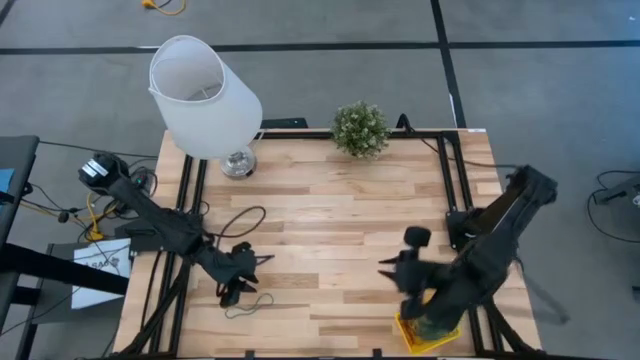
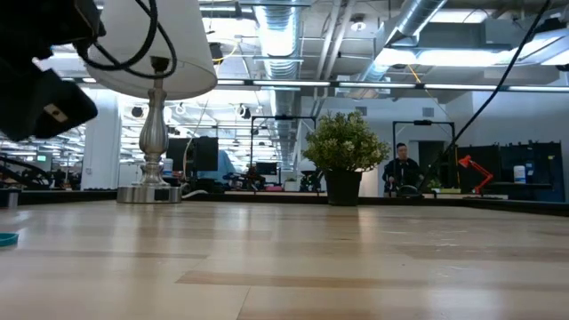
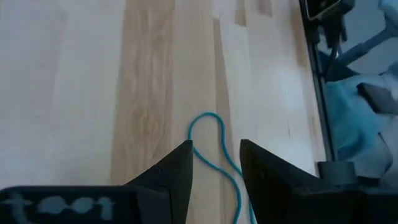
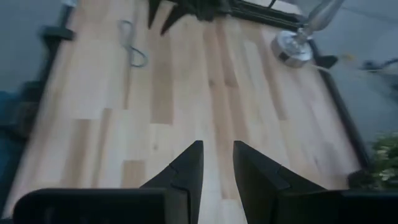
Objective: Pick and place rubber bands into bin
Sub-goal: Put the blue rubber band into the yellow basket
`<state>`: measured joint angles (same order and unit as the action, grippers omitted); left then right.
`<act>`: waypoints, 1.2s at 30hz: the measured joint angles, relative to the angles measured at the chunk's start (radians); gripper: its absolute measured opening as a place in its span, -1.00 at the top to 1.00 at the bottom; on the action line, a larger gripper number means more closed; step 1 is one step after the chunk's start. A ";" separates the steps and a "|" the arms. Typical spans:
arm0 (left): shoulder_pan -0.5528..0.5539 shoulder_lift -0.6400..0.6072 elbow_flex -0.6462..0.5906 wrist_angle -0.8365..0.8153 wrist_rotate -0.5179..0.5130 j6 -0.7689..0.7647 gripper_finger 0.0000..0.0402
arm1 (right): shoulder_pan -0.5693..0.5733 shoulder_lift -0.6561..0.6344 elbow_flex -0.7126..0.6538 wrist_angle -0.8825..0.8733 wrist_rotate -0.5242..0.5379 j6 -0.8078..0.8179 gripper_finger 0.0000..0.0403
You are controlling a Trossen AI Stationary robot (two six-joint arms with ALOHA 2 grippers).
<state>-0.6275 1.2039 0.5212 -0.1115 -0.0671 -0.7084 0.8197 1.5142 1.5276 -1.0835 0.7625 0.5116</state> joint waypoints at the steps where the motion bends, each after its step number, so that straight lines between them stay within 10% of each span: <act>1: -0.004 0.025 0.000 0.020 0.000 0.004 0.40 | -0.004 -0.035 0.000 -0.005 -0.031 -0.010 0.59; 8: -0.024 0.148 0.000 0.082 -0.001 0.045 0.40 | -0.067 -0.291 -0.098 0.159 -0.080 -0.054 0.59; 17: -0.027 0.207 0.000 0.120 -0.020 0.013 0.40 | -0.256 -0.443 -0.595 0.851 -0.169 -0.232 0.59; 25: -0.028 0.206 0.000 0.124 -0.077 -0.040 0.40 | -0.316 -0.267 -0.930 1.430 -0.368 -0.194 0.59; 36: -0.028 0.206 0.000 0.104 -0.095 -0.102 0.40 | -0.294 0.037 -0.958 1.719 -0.384 -0.225 0.60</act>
<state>-0.6552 1.4097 0.5209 -0.0070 -0.1616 -0.8106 0.5259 1.5513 0.5701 0.6354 0.3786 0.2871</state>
